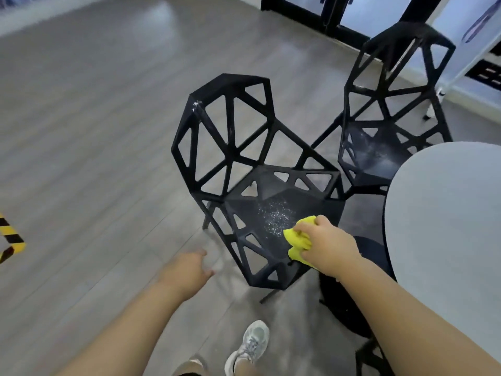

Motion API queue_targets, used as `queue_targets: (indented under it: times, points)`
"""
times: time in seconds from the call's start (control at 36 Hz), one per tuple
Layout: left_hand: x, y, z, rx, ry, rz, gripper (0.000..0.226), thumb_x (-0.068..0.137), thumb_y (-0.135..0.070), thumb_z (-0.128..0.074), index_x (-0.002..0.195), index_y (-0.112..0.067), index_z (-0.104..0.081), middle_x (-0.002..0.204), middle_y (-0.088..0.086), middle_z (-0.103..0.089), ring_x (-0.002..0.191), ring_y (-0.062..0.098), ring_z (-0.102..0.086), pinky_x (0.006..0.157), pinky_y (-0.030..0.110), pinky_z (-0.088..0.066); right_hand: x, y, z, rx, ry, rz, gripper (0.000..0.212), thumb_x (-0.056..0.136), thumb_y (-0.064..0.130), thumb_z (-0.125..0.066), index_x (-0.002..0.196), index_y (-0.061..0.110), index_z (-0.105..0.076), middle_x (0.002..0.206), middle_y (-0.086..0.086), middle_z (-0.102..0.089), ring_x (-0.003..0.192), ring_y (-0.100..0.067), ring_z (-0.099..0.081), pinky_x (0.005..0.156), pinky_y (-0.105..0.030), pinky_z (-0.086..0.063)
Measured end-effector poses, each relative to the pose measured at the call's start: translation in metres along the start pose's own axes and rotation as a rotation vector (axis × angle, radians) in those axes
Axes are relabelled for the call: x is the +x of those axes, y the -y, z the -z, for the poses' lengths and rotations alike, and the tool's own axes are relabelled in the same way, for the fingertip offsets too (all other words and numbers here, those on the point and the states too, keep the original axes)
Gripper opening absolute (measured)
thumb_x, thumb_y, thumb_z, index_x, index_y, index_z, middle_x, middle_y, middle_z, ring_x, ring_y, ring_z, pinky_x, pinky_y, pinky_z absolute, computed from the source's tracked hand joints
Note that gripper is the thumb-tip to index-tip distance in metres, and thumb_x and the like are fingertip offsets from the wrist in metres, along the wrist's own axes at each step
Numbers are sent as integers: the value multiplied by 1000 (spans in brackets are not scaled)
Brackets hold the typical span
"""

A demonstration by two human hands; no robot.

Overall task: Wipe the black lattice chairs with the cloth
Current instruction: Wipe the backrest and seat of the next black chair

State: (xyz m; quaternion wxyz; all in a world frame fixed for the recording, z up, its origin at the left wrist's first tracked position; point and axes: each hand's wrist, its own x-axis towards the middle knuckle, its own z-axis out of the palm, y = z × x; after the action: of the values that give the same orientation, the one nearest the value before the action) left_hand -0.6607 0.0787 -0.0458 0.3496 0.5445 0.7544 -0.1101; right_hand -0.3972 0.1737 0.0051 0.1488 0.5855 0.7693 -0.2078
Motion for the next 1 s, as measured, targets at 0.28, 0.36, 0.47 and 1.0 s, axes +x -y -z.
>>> queue_targets:
  times: [0.28, 0.36, 0.47, 1.0]
  points:
    - [118, -6, -15, -236, -124, 136, 61, 90, -46, -54, 130, -4, -35, 121, 13, -52, 109, 28, -52, 78, 31, -41, 115, -3, -20, 29, -94, -13, 50, 85, 41, -57, 133, 45, -41, 130, 5, -37, 101, -24, -56, 72, -29, -43]
    - [154, -6, -19, -374, -202, 139, 55, 87, -45, -58, 123, -7, -41, 104, 5, -57, 92, 22, -56, 74, 31, -47, 151, -2, -35, 44, -128, -22, 49, 85, 40, -58, 131, 45, -43, 130, 5, -37, 100, -25, -57, 70, -28, -42]
    - [185, -10, -19, -618, -357, 204, 55, 89, -40, -58, 123, -2, -37, 82, -3, -49, 70, 11, -48, 56, 25, -37, 189, 3, -57, 57, -183, -17, 48, 84, 41, -59, 130, 44, -45, 131, 5, -38, 102, -27, -57, 69, -28, -41]
    - [270, 5, -30, -1044, -809, 15, 14, 99, -27, -39, 101, -14, -32, 77, 12, -53, 59, 24, -56, 42, 31, -45, 309, 37, -120, 156, -533, 189, 42, 83, 43, -61, 124, 45, -51, 126, 7, -46, 104, -24, -55, 82, -37, -48]
